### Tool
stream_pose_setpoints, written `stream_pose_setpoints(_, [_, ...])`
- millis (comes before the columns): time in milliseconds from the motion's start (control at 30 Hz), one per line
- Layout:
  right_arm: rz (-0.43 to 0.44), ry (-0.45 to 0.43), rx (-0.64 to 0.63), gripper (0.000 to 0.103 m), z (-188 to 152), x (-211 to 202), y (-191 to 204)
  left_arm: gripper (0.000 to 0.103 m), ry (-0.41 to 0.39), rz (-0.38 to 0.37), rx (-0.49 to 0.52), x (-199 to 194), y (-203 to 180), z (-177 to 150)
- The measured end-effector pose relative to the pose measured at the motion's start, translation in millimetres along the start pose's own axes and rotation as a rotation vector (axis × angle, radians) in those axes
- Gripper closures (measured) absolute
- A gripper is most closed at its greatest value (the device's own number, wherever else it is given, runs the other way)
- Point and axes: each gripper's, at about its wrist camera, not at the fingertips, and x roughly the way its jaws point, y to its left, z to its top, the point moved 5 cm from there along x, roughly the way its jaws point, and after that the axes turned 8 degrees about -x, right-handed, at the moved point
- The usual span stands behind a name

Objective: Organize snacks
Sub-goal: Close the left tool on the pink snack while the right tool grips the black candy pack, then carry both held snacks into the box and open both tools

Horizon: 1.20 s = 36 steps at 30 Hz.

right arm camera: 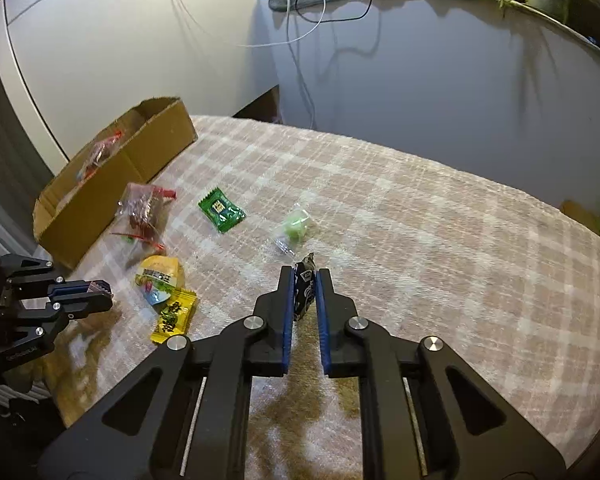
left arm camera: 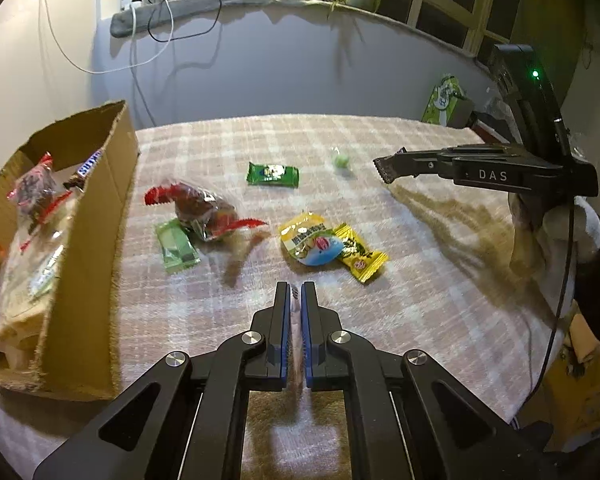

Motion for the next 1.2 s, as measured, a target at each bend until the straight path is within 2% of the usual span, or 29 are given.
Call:
stream_pose_setpoints(333, [0.028,-0.060,-0.021,0.093,17,-27,22,0.099,-0.064,0.002,-0.044,-26,16,12])
stream_pose_setpoints(533, [0.062,-0.094,-0.038,0.093,39,-35,44,0.099,-0.111,0.017,-0.073,-44,33,21])
stream_pose_setpoints(933, [0.118,-0.131,-0.110,0.093,84,-31,99,0.099,-0.209,0.083,-0.152,-80,83,34])
stream_pose_setpoints(1200, [0.167,-0.140,-0.165,0.093,122,-10,146,0.099,-0.246,0.116,-0.199,-92,118,38])
